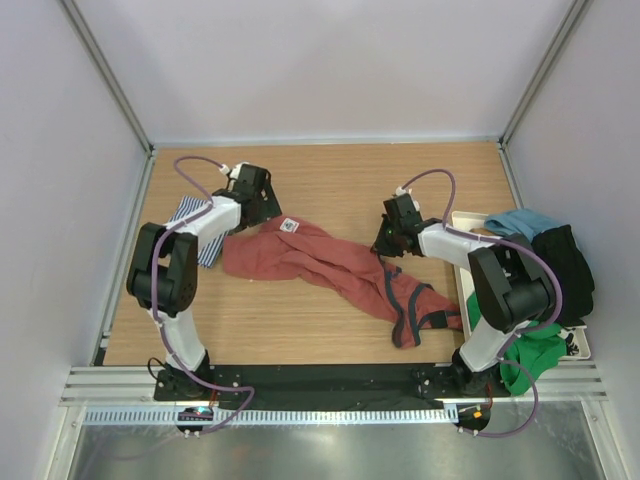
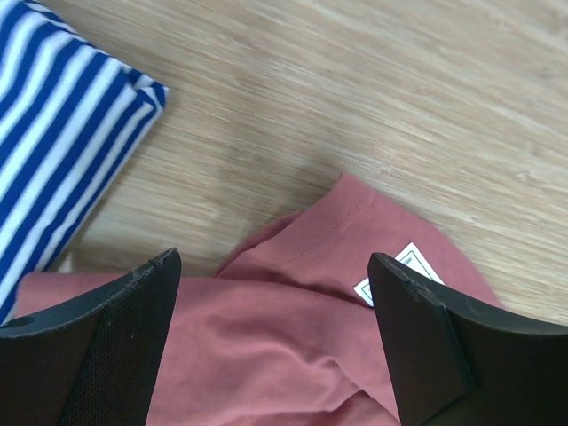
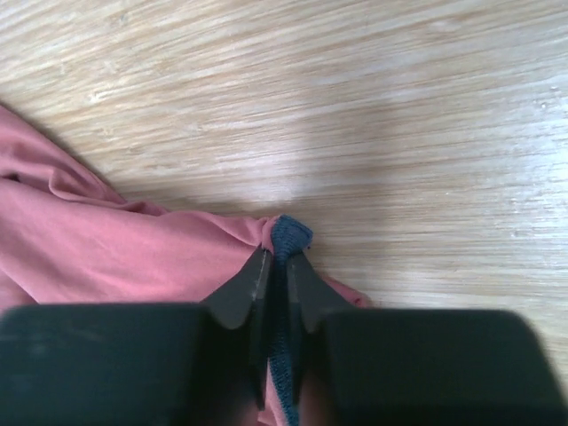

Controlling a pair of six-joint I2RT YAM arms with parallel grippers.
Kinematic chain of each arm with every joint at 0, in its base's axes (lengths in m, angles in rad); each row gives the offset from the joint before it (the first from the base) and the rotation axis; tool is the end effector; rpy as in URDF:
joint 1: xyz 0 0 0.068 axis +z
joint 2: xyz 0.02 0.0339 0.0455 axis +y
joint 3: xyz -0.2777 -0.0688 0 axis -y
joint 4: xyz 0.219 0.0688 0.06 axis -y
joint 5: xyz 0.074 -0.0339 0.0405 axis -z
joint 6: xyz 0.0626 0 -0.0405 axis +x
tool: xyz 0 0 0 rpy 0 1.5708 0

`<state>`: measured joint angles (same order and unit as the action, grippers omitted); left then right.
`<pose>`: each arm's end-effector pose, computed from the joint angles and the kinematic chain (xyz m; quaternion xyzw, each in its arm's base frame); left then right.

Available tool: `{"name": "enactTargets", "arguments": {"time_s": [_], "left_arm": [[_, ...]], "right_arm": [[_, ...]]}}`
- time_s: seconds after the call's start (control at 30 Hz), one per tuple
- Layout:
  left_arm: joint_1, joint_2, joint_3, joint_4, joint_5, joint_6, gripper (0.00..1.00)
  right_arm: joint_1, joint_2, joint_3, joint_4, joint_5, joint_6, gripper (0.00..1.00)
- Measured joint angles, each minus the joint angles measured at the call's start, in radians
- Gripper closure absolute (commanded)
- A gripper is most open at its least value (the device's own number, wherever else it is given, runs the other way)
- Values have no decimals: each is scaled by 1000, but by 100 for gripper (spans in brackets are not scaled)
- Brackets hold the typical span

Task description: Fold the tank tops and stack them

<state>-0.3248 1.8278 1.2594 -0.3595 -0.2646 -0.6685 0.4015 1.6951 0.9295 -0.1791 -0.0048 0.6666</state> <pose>0.3730 -0.1083 0.2072 -0.2019 0.9195 -0.0392 0.3350 0.3073 0.1308 0.1699 0.1250 0.9431 0.1587 0.2639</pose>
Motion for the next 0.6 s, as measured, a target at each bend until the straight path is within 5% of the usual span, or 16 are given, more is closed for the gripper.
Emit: {"name": "enactTargets", "arguments": {"time_s": [0.4, 0.6], "left_arm": [[-1, 125, 143, -28, 57, 0, 41], [-1, 184, 177, -42, 83, -3, 43]], "right_arm": [[0, -64, 0, -17, 43, -23, 99], [0, -101, 0, -30, 49, -37, 99]]}}
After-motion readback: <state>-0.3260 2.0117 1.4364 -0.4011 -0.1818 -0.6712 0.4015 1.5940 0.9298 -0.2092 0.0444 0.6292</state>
